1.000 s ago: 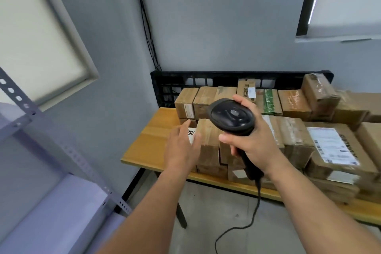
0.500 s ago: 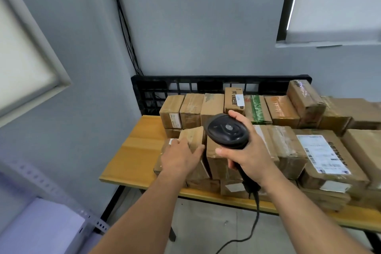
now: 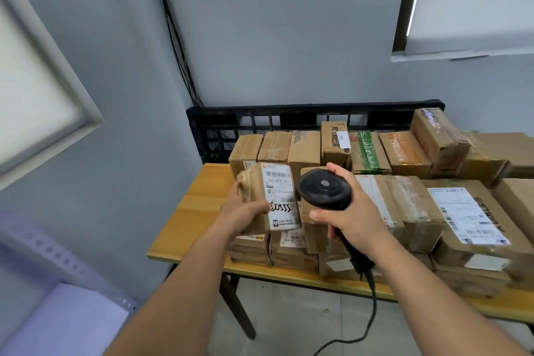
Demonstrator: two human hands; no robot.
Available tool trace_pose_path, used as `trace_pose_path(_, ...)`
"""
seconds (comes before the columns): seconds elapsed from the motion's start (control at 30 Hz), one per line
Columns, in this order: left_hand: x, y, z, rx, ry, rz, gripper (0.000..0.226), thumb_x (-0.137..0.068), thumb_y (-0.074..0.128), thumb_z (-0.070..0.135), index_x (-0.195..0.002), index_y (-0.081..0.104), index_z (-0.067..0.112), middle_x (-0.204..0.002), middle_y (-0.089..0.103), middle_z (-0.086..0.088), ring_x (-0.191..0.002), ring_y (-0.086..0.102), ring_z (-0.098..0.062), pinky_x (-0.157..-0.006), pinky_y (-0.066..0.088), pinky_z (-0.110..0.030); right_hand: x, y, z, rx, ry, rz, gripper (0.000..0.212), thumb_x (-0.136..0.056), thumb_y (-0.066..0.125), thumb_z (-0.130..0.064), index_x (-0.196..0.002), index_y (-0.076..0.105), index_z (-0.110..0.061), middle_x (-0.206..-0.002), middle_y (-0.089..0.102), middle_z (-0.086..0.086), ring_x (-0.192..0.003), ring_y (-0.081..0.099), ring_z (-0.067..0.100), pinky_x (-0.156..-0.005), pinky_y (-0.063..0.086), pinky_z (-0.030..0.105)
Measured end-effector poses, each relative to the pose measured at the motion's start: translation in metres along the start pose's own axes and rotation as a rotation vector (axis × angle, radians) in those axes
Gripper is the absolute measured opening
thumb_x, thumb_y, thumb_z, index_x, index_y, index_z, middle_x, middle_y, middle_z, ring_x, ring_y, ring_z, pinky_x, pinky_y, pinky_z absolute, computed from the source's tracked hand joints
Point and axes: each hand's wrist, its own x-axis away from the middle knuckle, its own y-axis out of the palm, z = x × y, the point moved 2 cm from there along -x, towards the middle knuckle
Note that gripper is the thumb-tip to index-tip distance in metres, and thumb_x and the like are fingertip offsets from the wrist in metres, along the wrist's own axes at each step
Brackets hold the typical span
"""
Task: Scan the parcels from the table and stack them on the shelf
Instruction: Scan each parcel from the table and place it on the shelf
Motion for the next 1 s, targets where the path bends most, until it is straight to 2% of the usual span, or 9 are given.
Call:
trace_pose_path(0.17,0.005,-0.016,-0.004,0.222,0.067,0.064,0.100,-0.079,0.071,-0.002,-0.151,0.014,0.037,-0.110,0.068,-0.009,-0.094,0.069,-0.024,-0.061,0.056,-0.030,0.003,0.001,-0.004,-0.034,-0.019,-0.010,0.087,-0.075,0.082,-0.006,-0.137,0.039,-0.048,-0.131,0.052,-0.001,-0.050,0.062,0.018,-0.050,0.055,0.029)
trace_pose_path(0.37,0.020,-0.023,-0.007,0.255,0.149,0.145,0.105,-0.078,0.071,-0.005,-0.153,0.010,0.035,-0.103,0.069,-0.010,-0.097,0.067,-0.024,-0.086,0.056,-0.044,0.015,0.000,-0.025,-0.179,-0.085,-0.079,0.089,-0.073,0.081,-0.002,-0.140,0.040,-0.044,-0.126,0.057,0.003,-0.052,0.060,0.025,-0.052,0.055,0.034)
trace_pose_path(0.47,0.026,-0.024,-0.011,0.278,0.156,0.155,0.109,-0.078,0.072,-0.005,-0.155,0.007,0.036,-0.106,0.068,-0.010,-0.098,0.067,-0.023,-0.079,0.056,-0.038,0.022,0.002,-0.037,-0.269,-0.114,-0.153,0.091,-0.073,0.081,0.000,-0.142,0.040,-0.043,-0.120,0.062,0.015,-0.051,0.059,0.026,-0.049,0.052,0.031)
trace_pose_path(0.57,0.032,-0.025,-0.013,0.298,0.170,0.172,0.108,-0.078,0.072,-0.006,-0.154,0.007,0.036,-0.106,0.067,-0.009,-0.097,0.066,-0.021,-0.068,0.053,-0.030,0.030,0.005,-0.045,-0.325,-0.126,-0.219,0.092,-0.066,0.083,-0.008,-0.139,0.042,-0.047,-0.119,0.058,0.023,-0.051,0.059,0.029,-0.047,0.052,0.031)
trace_pose_path(0.63,0.036,-0.025,-0.015,0.296,0.180,0.183,0.109,-0.077,0.072,-0.005,-0.154,0.007,0.037,-0.106,0.066,-0.008,-0.099,0.064,-0.022,-0.072,0.054,-0.033,0.036,0.008,-0.048,-0.351,-0.131,-0.275,0.093,-0.068,0.082,-0.007,-0.140,0.041,-0.047,-0.112,0.061,0.022,-0.051,0.058,0.030,-0.047,0.052,0.033)
trace_pose_path(0.73,0.041,-0.026,-0.017,0.265,0.198,0.197,0.110,-0.075,0.074,-0.004,-0.154,0.010,0.037,-0.107,0.064,-0.009,-0.104,0.062,-0.026,-0.089,0.054,-0.044,0.043,0.012,-0.052,-0.366,-0.144,-0.325,0.092,-0.069,0.080,-0.006,-0.140,0.039,-0.048,-0.100,0.066,0.017,-0.050,0.057,0.029,-0.049,0.052,0.035)
trace_pose_path(0.87,0.047,-0.028,-0.020,0.258,0.202,0.220,0.109,-0.075,0.073,-0.005,-0.153,0.010,0.037,-0.106,0.062,-0.009,-0.103,0.062,-0.025,-0.084,0.054,-0.039,0.052,0.012,-0.056,-0.372,-0.160,-0.322,0.091,-0.073,0.079,-0.001,-0.140,0.040,-0.046,-0.081,0.069,0.005,-0.048,0.056,0.027,-0.050,0.052,0.037)
trace_pose_path(1.0,0.050,-0.030,-0.023,0.254,0.189,0.236,0.112,-0.074,0.074,-0.003,-0.154,0.008,0.037,-0.110,0.064,-0.011,-0.106,0.062,-0.027,-0.095,0.051,-0.050,0.059,0.011,-0.061,-0.367,-0.168,-0.337,0.088,-0.076,0.074,0.007,-0.140,0.039,-0.043,-0.081,0.071,0.006,-0.048,0.056,0.025,-0.048,0.051,0.034)
